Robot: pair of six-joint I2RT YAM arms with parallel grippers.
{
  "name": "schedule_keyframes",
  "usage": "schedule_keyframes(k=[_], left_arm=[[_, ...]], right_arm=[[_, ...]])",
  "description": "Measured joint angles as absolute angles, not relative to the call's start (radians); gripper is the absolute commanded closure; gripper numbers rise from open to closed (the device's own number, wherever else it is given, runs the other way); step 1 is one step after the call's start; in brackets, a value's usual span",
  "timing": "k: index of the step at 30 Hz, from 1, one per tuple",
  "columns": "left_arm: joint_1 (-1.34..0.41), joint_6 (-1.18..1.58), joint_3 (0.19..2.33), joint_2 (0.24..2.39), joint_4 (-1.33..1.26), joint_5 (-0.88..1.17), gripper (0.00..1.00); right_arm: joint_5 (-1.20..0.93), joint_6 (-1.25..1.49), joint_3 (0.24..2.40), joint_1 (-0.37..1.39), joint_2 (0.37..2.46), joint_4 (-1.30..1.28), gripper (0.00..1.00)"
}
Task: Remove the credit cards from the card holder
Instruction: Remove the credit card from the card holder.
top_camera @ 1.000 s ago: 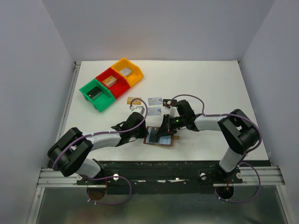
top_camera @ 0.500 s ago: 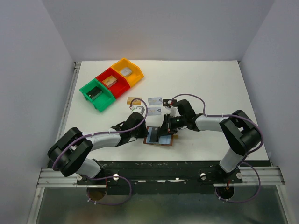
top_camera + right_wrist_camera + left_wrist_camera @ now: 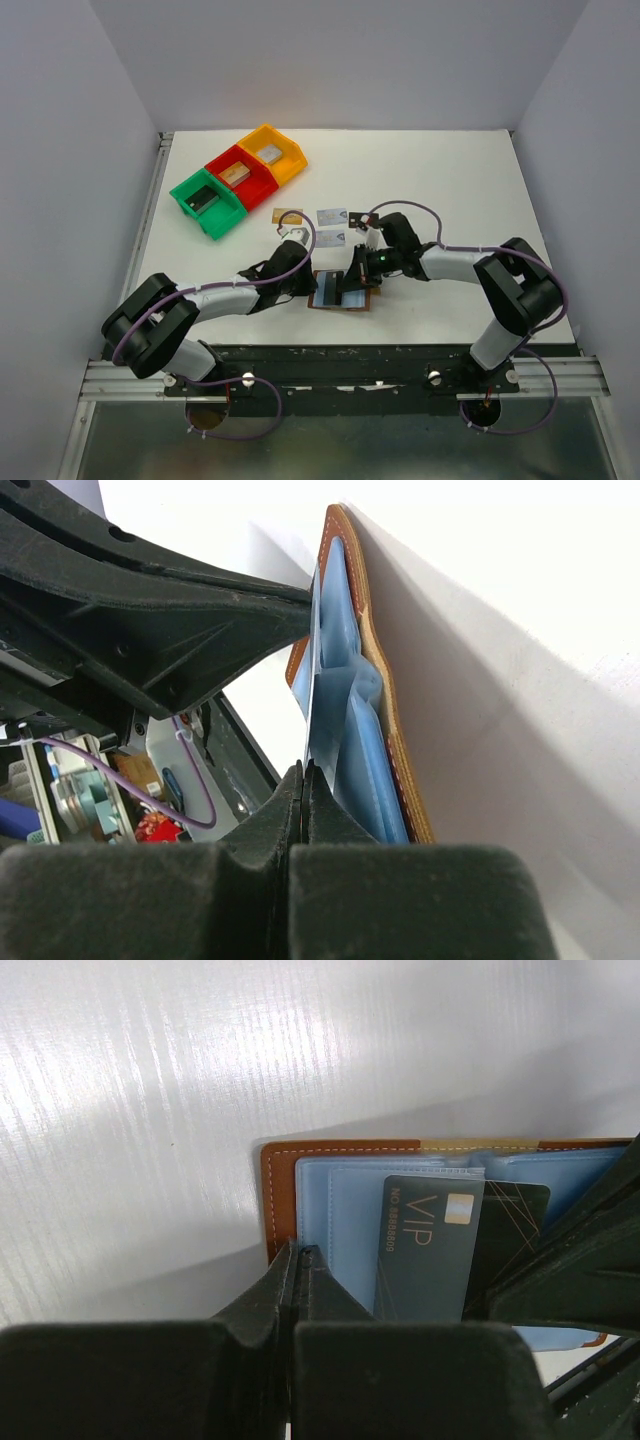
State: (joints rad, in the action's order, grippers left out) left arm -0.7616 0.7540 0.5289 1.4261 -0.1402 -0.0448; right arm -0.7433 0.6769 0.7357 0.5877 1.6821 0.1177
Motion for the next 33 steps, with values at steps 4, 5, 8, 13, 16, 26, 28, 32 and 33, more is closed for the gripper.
schedule_keyframes(k=[4, 5, 8, 13, 16, 26, 28, 32, 33], left_arm=[[-0.762, 0.757, 0.525, 1.423, -0.144, -0.046, 1.00], [-0.762, 0.757, 0.522, 1.421, -0.146, -0.046, 1.00], [-0.762, 0.758, 0.510, 1.407, -0.146, -0.050, 1.00], [-0.762, 0.764, 0.489, 1.378, -0.136, -0.059, 1.00], [-0.762, 0.765, 0.477, 1.357, -0.126, -0.064, 1.00], [-0.762, 0.739, 0.499, 1.230, -0.012, -0.078, 0.35], [-0.764, 0.723, 0.547, 1.179, 0.043, -0.078, 0.28], [-0.767, 0.699, 0.642, 1.060, 0.081, -0.064, 0.14], [-0.767, 0.686, 0.654, 1.021, 0.081, -0.054, 0.14]], right_arm=[[-0.741, 0.667, 0.736, 0.582, 1.670, 0.096, 1.00], [-0.739, 0.662, 0.736, 0.579, 1.665, 0.086, 1.00], [-0.734, 0.649, 0.738, 0.565, 1.651, 0.046, 1.00], [-0.720, 0.618, 0.757, 0.546, 1.627, -0.039, 1.00], [-0.709, 0.592, 0.778, 0.541, 1.603, -0.102, 1.00], [-0.609, 0.489, 0.865, 0.533, 1.448, -0.336, 1.00], [-0.598, 0.468, 0.872, 0.532, 1.395, -0.352, 1.00], [-0.641, 0.419, 0.873, 0.532, 1.307, -0.347, 1.00], [-0.671, 0.403, 0.875, 0.533, 1.295, -0.346, 1.00]])
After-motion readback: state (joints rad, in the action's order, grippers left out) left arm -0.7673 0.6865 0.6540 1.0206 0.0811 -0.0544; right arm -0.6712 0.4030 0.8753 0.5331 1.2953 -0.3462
